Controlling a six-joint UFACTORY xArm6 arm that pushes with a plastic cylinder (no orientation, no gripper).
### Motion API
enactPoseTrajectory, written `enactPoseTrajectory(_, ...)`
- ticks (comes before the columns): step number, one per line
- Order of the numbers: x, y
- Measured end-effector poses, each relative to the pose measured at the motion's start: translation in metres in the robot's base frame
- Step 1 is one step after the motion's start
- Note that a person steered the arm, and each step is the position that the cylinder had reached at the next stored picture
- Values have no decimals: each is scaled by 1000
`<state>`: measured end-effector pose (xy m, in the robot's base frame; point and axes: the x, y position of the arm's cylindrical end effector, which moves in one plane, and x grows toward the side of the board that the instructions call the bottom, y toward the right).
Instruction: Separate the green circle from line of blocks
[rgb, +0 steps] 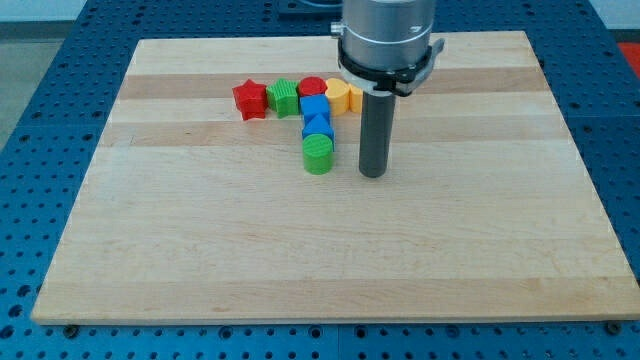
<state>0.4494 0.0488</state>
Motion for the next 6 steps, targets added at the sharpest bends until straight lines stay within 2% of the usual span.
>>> enactPoseTrajectory(2, -37, -16)
enactPoseTrajectory(3, -34, -44)
enactPoseTrajectory(6, 9, -141)
